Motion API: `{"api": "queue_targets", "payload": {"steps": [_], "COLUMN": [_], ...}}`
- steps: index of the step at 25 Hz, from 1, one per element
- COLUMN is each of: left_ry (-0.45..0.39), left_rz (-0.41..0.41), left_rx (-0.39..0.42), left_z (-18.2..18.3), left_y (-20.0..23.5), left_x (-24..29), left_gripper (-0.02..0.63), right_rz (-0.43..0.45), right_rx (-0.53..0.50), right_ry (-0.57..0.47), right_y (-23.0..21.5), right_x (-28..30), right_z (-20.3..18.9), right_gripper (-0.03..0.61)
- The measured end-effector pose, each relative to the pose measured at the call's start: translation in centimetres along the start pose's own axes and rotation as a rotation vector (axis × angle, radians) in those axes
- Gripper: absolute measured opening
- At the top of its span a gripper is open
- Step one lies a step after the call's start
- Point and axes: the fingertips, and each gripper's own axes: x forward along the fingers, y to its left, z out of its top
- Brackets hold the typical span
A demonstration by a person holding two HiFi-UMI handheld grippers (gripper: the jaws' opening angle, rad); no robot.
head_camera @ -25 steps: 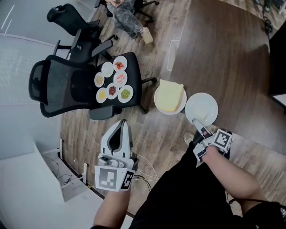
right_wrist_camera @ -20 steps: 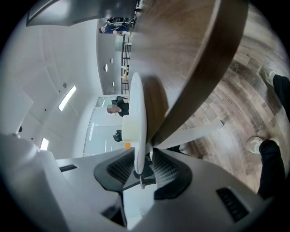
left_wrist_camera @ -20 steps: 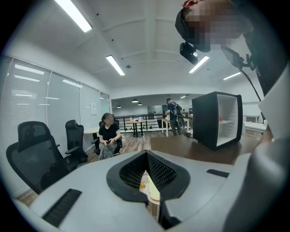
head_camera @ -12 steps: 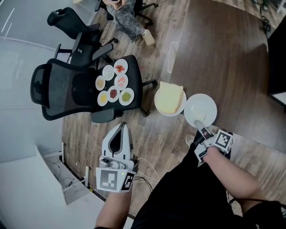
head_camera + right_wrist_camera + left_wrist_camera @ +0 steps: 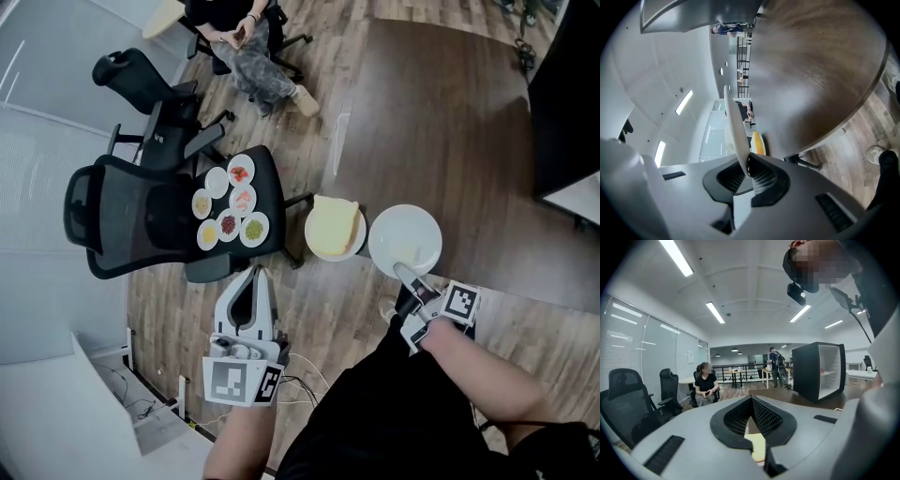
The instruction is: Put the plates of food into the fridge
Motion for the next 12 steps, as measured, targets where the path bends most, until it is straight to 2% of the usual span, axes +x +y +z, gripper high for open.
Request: {"api": "queue_targets", "payload": {"steps": [12], "left_ry": [-0.1], "left_rz": [-0.134], "left_rx": [0.005], "left_z": [5.6], "left_y": [-6.2], "left_x": [4.9], "left_gripper": [0.005], "right_rz": [0.043], "right_rx": [-0.036], "right_ry": [-0.064], "right_y": [6.6], "right_x": [-5.3], "right_z": [5.4], "right_gripper": [0.017]}}
